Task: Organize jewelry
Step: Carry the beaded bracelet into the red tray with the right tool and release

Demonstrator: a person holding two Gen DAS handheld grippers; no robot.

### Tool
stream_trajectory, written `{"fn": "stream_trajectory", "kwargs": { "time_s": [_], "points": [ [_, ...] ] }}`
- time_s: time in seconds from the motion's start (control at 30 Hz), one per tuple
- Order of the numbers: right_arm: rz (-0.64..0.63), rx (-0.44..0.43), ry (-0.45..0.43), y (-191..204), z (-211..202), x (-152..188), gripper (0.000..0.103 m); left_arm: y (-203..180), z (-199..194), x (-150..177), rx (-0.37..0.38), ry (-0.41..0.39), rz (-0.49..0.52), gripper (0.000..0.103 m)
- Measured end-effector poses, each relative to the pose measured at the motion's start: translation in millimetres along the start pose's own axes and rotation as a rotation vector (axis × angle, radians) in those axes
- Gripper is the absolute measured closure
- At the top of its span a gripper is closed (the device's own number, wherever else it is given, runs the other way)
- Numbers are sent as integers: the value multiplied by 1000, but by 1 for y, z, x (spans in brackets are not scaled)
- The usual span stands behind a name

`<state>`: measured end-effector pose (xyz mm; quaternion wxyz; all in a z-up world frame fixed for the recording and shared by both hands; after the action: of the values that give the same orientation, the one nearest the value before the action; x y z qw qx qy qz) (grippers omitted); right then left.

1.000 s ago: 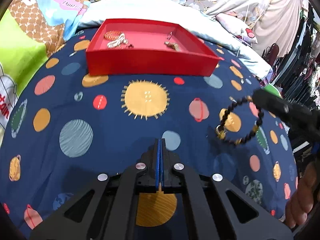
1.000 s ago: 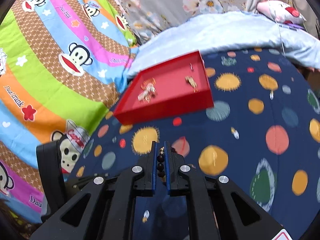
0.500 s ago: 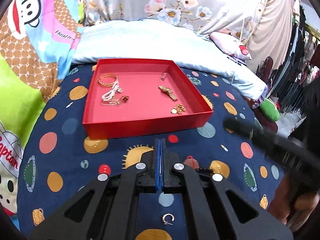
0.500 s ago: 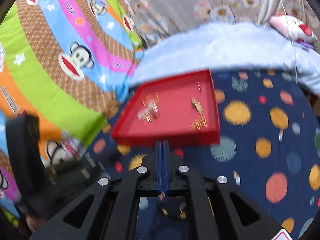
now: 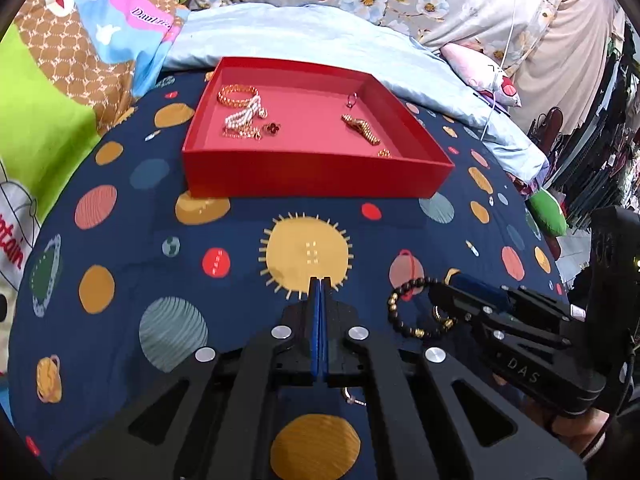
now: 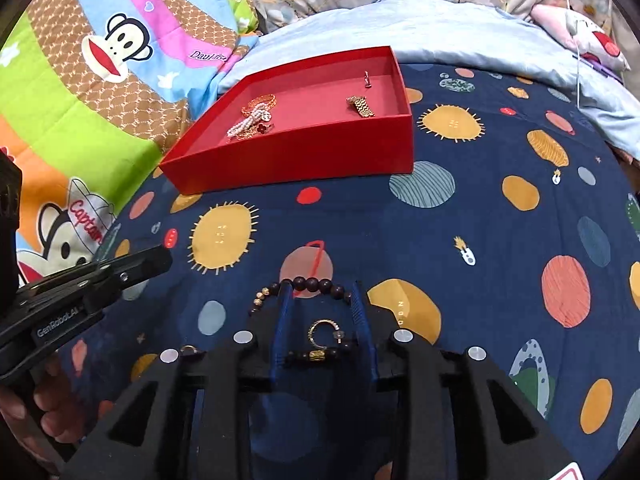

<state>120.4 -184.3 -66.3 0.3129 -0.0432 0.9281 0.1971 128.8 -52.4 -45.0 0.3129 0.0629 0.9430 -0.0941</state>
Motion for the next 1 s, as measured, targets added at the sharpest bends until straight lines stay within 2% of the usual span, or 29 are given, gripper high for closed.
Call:
{"fn": "stream_trajectory", "kwargs": {
  "time_s": [0.2,0.23,0.27,0.3,0.43,0.53,0.8,0.9,0.93,1.0],
  "points": [
    [7,27,10,-11,6,1,77,-2,8,12,-1,34,-2,103],
    [2,33,11,-11,5,1,79,-2,9,14,-3,39,0,103],
    [-3,46,12,-12,6,1,90,-2,10,15,-4,45,0,103],
    [-8,51,15,-13,6,2,95,-3,11,17,-2,49,0,103],
    [10,25,2,-9,2,1,95,-7,11,20,2,51,12,103],
    [23,-2,-47,-1,-10,-10,95,-9,7,16,8,39,16,103],
    [-6,-68,-184,25,-49,-63,95,-11,-10,-13,24,-24,18,103],
    [-17,-100,-226,34,-60,-84,95,-7,-17,-31,8,-66,2,103],
    [-21,-105,-233,36,-61,-88,95,-5,-20,-38,9,-83,-17,99],
    [-35,-104,-250,41,-64,-97,95,0,-24,-50,-4,-100,-37,58]
  ]
}}
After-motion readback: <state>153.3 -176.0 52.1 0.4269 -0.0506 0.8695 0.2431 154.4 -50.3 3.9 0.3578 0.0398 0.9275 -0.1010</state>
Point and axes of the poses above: each gripper's, at about its wrist camera, not at the fingertips, and z roughly the way its jaws point, y to its left, x to its underside, the point moved 10 cm from there along z, roughly the way its jaws point, and after that the axes turned 9 degrees about -x, right-handed, at the moved point
